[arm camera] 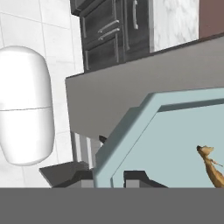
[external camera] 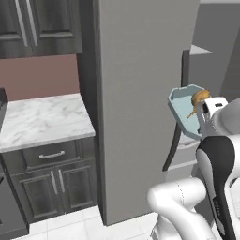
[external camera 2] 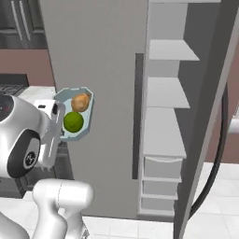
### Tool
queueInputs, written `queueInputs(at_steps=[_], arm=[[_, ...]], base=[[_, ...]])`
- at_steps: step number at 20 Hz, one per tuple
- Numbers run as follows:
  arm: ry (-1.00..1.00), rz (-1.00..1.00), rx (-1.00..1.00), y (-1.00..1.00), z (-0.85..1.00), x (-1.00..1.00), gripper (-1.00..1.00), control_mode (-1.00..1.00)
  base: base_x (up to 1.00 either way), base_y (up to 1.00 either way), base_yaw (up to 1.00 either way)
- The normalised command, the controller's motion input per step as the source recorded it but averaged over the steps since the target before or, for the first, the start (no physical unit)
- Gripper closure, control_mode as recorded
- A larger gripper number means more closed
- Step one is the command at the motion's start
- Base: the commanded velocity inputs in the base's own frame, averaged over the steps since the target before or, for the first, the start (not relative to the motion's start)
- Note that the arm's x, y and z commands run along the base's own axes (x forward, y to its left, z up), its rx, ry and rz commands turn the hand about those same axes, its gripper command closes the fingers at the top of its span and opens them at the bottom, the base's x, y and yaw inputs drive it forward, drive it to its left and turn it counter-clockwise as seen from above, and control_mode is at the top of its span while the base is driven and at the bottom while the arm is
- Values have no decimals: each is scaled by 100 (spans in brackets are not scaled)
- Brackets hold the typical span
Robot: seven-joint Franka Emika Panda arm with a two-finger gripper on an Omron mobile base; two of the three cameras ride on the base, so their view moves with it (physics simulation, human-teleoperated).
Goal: Take the lime and onion out of the freezer and place them in the tupperware container on the counter. Then put the tupperware containing the vegetables back in the freezer.
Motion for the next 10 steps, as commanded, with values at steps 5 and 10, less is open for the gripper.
queueInputs(at_steps=[5,10], arm=[[0,0,0,0,0,0,100,100],[0,0,0,0,0,0,100,100]], base=[[14,-62,0],[29,-37,0]])
